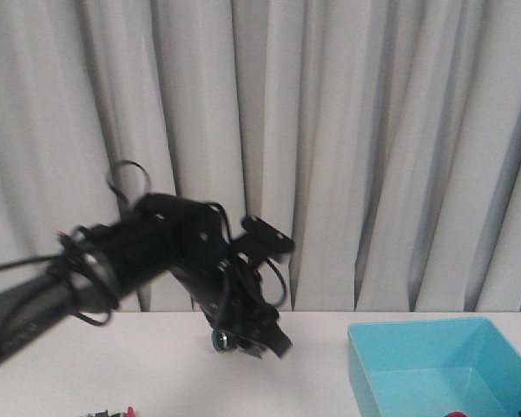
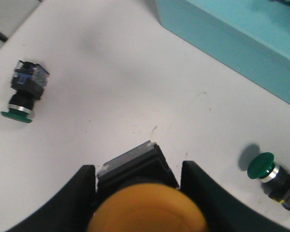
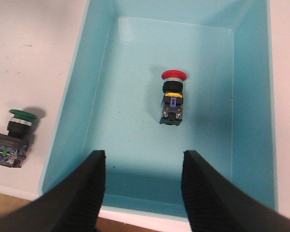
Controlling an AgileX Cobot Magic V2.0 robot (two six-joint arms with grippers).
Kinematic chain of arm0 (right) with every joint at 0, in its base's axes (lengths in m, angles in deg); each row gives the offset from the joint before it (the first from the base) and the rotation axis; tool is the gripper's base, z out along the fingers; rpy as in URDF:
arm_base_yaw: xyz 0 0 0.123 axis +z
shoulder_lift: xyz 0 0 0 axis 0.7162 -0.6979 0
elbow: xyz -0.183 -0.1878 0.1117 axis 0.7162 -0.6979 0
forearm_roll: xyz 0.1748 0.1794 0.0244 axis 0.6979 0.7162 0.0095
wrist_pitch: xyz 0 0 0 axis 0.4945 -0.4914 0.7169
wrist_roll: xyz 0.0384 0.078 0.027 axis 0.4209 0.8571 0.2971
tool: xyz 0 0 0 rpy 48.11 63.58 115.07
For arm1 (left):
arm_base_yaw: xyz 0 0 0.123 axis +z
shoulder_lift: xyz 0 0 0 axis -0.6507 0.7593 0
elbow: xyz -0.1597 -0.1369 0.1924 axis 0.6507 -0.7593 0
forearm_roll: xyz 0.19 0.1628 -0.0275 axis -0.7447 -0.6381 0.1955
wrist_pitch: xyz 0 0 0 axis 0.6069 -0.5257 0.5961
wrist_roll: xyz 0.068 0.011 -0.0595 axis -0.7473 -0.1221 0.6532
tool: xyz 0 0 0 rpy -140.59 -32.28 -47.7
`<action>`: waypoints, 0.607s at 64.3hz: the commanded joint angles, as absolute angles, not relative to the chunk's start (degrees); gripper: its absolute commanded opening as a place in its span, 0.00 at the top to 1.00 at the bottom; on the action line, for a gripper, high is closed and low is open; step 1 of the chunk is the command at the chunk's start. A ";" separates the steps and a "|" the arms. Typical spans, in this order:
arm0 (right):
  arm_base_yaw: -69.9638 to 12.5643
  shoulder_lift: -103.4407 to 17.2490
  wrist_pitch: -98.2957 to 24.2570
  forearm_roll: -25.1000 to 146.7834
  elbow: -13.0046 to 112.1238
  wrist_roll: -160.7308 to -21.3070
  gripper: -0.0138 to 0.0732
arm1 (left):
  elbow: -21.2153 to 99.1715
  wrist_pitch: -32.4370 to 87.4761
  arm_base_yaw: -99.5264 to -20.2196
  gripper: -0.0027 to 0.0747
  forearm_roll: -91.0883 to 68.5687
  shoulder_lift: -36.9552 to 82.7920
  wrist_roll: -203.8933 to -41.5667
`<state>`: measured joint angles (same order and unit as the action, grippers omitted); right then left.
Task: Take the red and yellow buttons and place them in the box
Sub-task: 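Raise the yellow button toward the right gripper as it approaches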
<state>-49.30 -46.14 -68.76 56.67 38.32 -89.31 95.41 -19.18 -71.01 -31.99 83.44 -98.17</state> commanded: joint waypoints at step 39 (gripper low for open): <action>-49.44 -50.57 -69.57 79.25 42.96 -116.70 0.42 | 65.73 -5.51 -56.32 0.72 2.11 57.60 -135.12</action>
<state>-49.30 -49.13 -69.94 75.71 39.89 -113.68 68.93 -10.43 -56.84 -5.19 62.87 -128.79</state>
